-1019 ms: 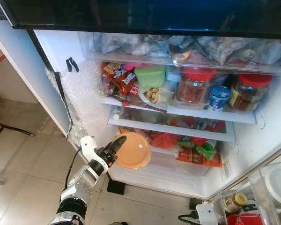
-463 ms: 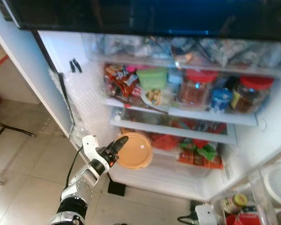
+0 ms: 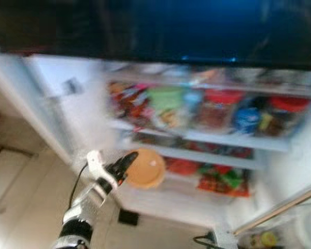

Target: Restocking fridge

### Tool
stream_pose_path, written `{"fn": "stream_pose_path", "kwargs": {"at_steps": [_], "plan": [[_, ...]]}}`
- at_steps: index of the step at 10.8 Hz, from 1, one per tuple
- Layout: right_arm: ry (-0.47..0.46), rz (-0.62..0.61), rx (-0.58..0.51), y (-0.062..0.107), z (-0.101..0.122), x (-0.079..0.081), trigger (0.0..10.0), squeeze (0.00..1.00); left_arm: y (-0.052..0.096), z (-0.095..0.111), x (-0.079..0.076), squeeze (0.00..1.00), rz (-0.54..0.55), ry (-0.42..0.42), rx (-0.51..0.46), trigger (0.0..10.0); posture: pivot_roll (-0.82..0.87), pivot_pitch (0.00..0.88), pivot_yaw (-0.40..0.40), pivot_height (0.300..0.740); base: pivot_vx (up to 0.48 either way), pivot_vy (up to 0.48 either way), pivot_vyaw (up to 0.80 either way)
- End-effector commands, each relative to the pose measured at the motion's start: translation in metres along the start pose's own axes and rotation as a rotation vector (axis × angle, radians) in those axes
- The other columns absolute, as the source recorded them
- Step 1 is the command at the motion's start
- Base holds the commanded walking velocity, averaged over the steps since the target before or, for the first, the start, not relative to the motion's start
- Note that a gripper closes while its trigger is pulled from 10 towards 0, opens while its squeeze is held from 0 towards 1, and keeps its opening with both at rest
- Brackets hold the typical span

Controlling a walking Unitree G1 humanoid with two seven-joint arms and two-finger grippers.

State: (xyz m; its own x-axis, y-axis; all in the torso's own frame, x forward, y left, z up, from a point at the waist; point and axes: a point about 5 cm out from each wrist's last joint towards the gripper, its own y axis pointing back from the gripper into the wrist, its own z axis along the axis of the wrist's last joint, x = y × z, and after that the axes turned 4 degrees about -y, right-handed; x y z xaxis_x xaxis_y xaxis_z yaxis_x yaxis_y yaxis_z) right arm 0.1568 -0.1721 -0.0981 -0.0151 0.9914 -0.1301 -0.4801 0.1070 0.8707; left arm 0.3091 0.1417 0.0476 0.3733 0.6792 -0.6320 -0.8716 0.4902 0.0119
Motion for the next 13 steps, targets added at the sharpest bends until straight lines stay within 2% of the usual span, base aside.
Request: {"fn": "stream_pose_path", "kwargs": {"at_steps": [1,5,13], "plan": [[0.015,-0.051,0.021,0.0,-0.006,-0.021,10.0,0.0,0.002,0.003,0.002,0.0,0.001,-0.016,0.001,10.0,0.08,0.095,0.043,0.74,0.289,0.0,0.0],[0.018,-0.048,0.018,0.0,-0.005,-0.021,10.0,0.0,0.004,-0.005,0.0,0.0,-0.022,0.013,0.049,10.0,0.08,0.096,0.042,0.74,0.0,0.0,0.0],[-0.008,-0.033,0.008,0.0,-0.004,-0.018,10.0,0.0,0.003,-0.006,0.001,0.0,-0.013,0.017,0.064,10.0,0.08,0.083,0.045,0.74,0.0,0.0,0.0]]}}
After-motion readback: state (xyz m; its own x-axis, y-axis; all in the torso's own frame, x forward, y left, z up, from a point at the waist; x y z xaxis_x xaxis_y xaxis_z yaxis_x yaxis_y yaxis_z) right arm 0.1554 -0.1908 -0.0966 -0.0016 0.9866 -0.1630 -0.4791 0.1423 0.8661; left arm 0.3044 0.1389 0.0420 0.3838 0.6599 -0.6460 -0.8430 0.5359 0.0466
